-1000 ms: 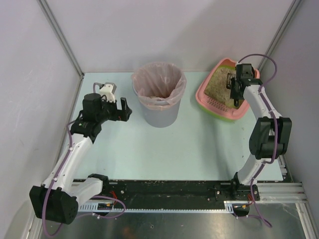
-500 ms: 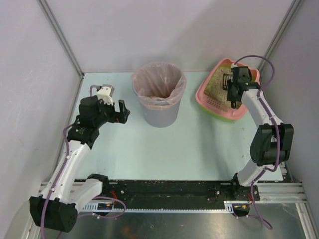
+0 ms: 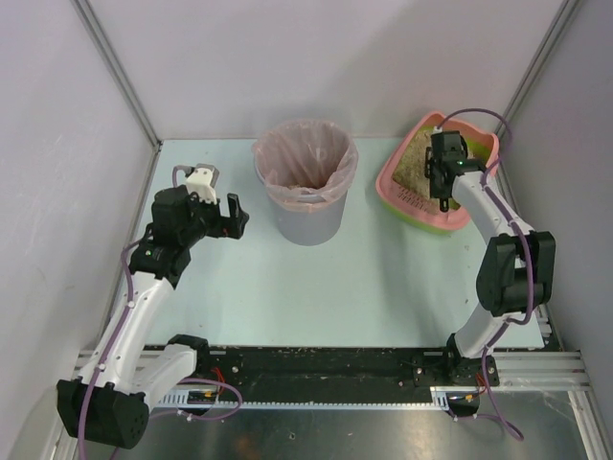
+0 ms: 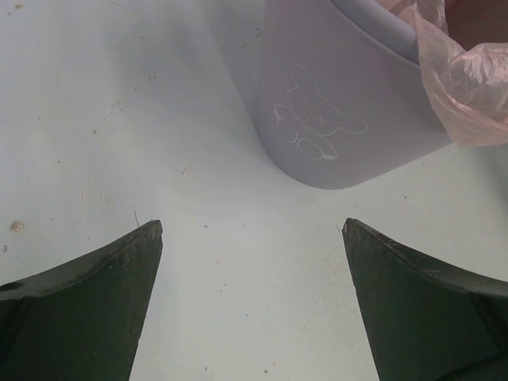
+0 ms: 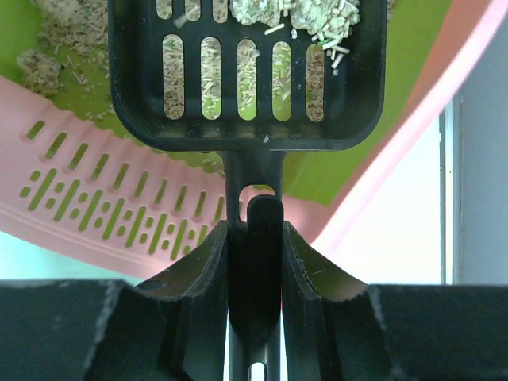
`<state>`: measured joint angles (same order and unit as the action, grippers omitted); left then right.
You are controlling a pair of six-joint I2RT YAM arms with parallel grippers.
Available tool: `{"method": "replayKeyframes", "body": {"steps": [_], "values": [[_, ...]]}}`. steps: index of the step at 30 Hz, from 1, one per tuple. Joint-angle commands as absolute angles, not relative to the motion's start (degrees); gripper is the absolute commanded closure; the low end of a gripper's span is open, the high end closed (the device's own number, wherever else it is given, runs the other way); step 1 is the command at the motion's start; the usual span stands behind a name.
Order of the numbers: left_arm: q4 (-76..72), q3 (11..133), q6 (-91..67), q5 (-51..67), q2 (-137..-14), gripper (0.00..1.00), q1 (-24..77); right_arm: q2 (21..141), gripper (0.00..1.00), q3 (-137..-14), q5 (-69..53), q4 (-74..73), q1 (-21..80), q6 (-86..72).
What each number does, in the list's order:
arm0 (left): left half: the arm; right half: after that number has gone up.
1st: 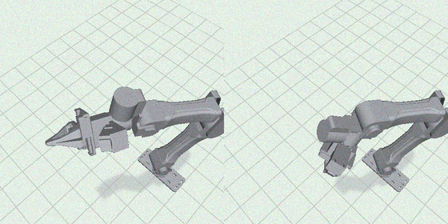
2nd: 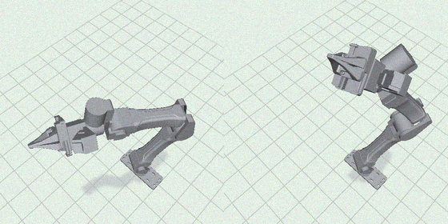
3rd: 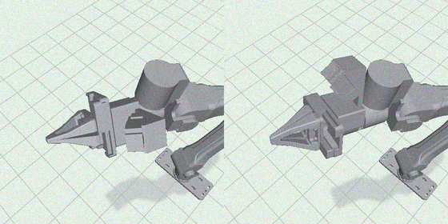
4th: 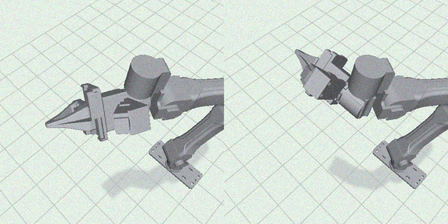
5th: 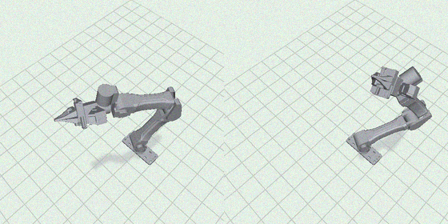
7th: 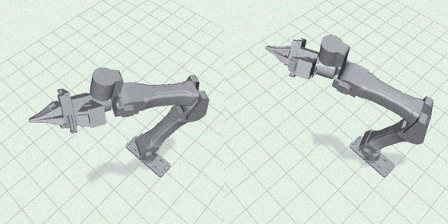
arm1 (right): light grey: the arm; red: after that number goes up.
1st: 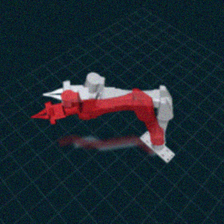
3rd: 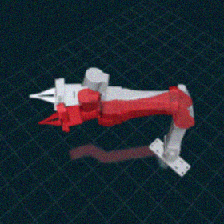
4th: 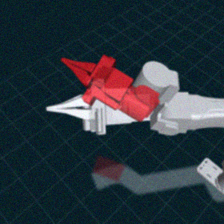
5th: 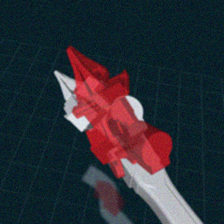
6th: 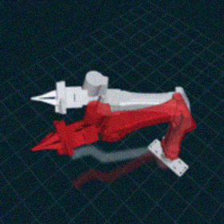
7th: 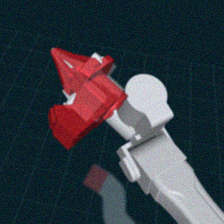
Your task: Clean the litter box
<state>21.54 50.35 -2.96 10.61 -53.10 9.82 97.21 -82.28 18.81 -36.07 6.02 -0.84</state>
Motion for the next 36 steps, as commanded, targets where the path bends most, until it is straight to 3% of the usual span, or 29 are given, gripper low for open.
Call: {"method": "replayKeyframes", "body": {"steps": [1,3,6,9,11,14,19,22,25,27,31,36], "values": [[19.6,49.7,-0.8,10.2,-52.3,0.0,9.8,99.0,1.0,-82.4,20.5,-34.6,6.3,-3.5],[19.5,50.1,-0.9,11.2,-52.5,0.01,9.8,99.0,1.0,-81.6,16.1,-33.2,6.8,-3.5],[18.1,50.4,-1.7,11.4,-52.0,0.01,9.8,100.2,1.0,-81.9,23.6,-33.0,9.0,-0.7],[17.7,54.0,-4.0,9.6,-52.5,0.01,9.8,99.5,1.0,-82.4,18.5,-32.6,5.3,-3.2],[17.5,58.7,-5.3,9.2,-54.0,0.0,9.8,99.6,1.0,-82.0,16.2,-32.3,6.1,-2.1],[17.5,66.5,-6.9,10.3,-58.3,0.0,9.8,100.9,1.0,-82.0,23.6,-32.7,7.7,-1.8],[17.5,74.2,-8.2,14.9,-66.1,0.0,9.7,101.0,1.0,-82.1,16.6,-30.6,5.5,-4.6],[17.6,71.5,-6.9,16.0,-67.1,0.0,9.3,102.5,1.0,-82.7,22.5,-32.2,8.2,-3.2],[17.6,67.4,-4.8,12.2,-64.3,0.01,9.3,101.5,1.0,-82.4,14.4,-32.4,1.9,-7.8],[17.5,67.1,-4.0,10.2,-63.2,0.0,9.3,101.3,1.0,-82.6,13.7,-31.1,3.9,-6.4],[17.5,67.1,-4.6,11.9,-63.9,0.0,9.2,102.8,1.0,-85.0,22.7,-34.4,5.7,-3.1],[17.6,67.3,-6.1,15.6,-66.2,0.0,9.1,101.2,1.0,-83.8,15.3,-33.0,5.0,-4.4]]}}
